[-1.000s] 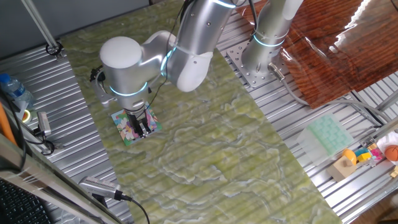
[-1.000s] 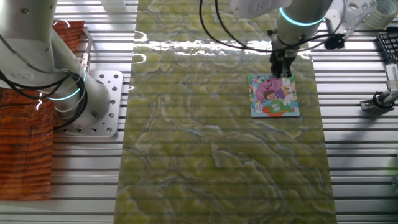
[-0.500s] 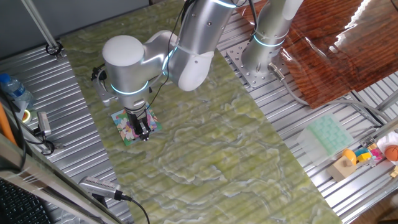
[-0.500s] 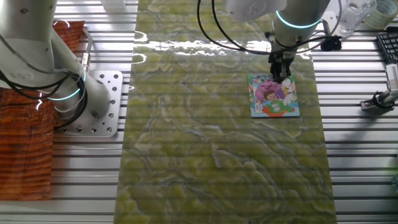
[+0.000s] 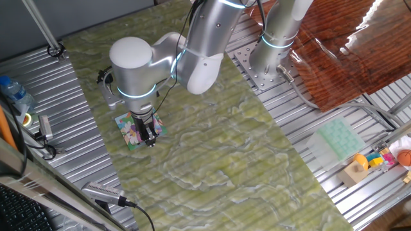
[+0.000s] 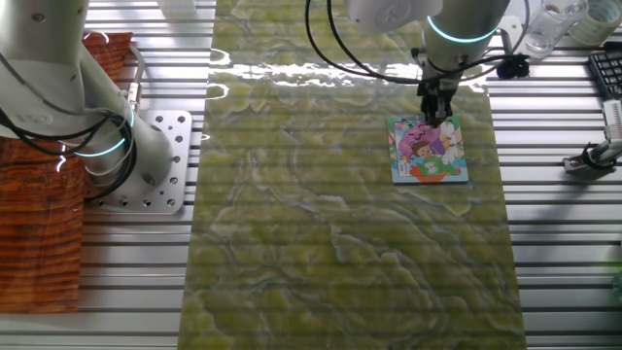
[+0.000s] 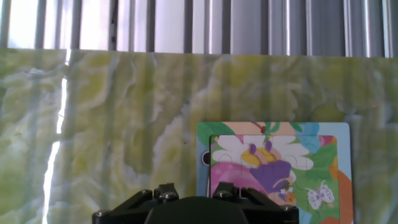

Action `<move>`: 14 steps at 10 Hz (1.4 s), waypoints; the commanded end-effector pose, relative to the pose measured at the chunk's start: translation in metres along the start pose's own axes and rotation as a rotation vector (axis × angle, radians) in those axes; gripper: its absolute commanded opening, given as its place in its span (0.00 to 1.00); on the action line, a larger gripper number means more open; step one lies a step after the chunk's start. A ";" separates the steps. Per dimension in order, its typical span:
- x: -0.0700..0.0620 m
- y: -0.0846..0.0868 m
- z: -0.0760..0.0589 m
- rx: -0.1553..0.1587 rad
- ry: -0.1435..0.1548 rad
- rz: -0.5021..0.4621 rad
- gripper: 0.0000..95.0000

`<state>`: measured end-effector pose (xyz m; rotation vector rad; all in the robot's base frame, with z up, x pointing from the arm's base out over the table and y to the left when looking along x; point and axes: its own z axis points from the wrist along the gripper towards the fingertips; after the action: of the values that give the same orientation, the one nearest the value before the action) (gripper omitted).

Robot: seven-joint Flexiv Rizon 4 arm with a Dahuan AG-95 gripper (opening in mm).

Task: Assemble one piece of a puzzle

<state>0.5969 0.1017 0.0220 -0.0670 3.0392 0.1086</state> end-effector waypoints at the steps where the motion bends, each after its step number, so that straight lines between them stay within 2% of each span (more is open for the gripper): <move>1: -0.002 0.004 0.001 -0.001 -0.003 0.008 0.40; 3: -0.003 0.009 0.003 0.003 -0.002 0.013 0.40; 14: 0.001 0.008 0.008 0.018 0.003 0.021 0.40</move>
<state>0.5967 0.1096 0.0134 -0.0345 3.0449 0.0797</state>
